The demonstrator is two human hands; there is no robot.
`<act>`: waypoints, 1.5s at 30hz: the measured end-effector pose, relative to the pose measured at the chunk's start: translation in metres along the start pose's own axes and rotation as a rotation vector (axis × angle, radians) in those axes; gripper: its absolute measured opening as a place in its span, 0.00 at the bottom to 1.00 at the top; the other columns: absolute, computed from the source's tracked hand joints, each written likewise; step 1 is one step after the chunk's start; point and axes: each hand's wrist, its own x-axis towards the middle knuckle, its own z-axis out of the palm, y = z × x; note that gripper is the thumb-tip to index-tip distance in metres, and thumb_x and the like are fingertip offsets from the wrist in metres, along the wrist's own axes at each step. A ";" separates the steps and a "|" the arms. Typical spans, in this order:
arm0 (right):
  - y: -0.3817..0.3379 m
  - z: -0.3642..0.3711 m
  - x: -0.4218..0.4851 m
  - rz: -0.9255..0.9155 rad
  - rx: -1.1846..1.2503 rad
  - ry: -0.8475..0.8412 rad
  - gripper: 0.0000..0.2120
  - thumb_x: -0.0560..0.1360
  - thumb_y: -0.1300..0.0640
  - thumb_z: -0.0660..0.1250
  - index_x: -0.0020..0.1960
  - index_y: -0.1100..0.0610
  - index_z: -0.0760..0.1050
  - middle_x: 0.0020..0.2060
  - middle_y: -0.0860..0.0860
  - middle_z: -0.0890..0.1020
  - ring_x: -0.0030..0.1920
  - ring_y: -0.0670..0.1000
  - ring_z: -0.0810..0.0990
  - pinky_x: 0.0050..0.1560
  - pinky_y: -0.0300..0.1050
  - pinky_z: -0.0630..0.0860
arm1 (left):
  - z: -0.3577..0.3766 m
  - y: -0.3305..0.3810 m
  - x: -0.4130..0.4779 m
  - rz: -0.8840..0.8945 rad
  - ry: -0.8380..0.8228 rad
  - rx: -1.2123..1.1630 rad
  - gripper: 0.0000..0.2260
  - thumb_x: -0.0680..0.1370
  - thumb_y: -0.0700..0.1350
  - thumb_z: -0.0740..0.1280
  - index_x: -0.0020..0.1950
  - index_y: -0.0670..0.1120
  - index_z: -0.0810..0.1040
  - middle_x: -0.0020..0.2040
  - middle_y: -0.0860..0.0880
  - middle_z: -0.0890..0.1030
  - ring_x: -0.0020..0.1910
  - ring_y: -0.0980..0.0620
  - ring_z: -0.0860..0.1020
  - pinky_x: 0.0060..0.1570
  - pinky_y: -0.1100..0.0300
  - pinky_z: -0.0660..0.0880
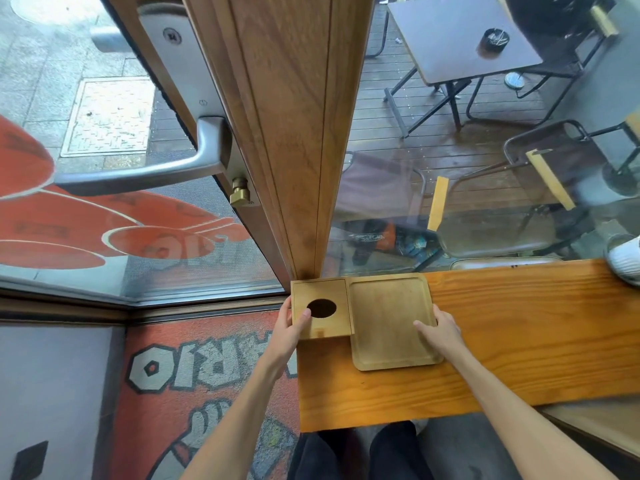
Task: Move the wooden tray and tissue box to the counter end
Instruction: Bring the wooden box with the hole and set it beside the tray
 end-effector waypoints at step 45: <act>0.005 0.037 -0.068 -0.265 -0.679 -0.048 0.37 0.79 0.39 0.57 0.78 0.37 0.36 0.80 0.50 0.39 0.79 0.63 0.37 0.72 0.73 0.51 | 0.078 -0.037 -0.047 0.272 0.345 1.079 0.33 0.80 0.57 0.60 0.81 0.62 0.46 0.81 0.42 0.33 0.79 0.38 0.32 0.74 0.34 0.36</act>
